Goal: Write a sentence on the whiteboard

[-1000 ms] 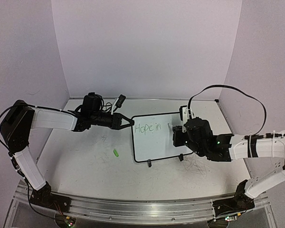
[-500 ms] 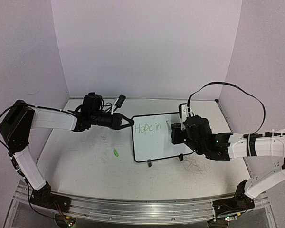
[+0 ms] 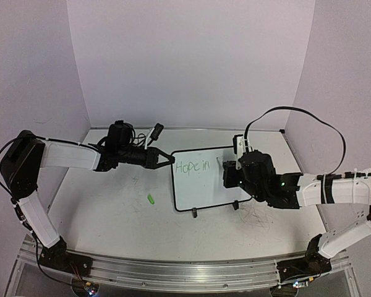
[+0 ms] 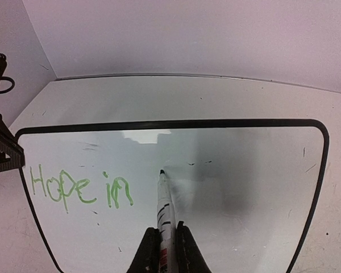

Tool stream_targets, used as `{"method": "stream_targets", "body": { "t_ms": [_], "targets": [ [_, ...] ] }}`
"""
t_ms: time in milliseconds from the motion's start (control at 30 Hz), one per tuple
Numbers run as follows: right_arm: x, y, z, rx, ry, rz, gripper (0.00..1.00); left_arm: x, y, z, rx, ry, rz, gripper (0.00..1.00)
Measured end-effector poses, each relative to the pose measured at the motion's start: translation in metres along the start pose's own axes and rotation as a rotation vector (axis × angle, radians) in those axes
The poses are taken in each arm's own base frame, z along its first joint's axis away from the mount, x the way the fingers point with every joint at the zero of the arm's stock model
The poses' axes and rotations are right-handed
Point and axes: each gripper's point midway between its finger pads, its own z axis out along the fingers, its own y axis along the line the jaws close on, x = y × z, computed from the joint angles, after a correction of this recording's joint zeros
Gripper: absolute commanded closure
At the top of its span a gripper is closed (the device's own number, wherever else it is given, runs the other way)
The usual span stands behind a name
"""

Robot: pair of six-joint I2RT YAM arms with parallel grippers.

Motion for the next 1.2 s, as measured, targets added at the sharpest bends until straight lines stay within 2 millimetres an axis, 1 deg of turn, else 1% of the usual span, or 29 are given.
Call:
{"method": "stream_targets", "body": {
  "t_ms": [500, 700, 967, 1200],
  "targets": [
    [0.0019, -0.0023, 0.0003, 0.012, 0.005, 0.006, 1.00, -0.0001, 0.0000, 0.0000, 0.000, 0.000, 0.000, 1.00],
    [0.0088, -0.0042, 0.0054, 0.032, 0.018, -0.005, 1.00, 0.0001, 0.0002, 0.0000, -0.001, 0.000, -0.001, 1.00],
    [0.0054, -0.0005, 0.0080, 0.029, 0.015, -0.006, 1.00, -0.0003, 0.0007, -0.0003, -0.003, -0.001, -0.001, 1.00],
    [0.0065, 0.0024, 0.0082, 0.013, 0.022, -0.011, 1.00, -0.0002, 0.0008, -0.0003, -0.003, -0.001, -0.002, 1.00]
  ]
}}
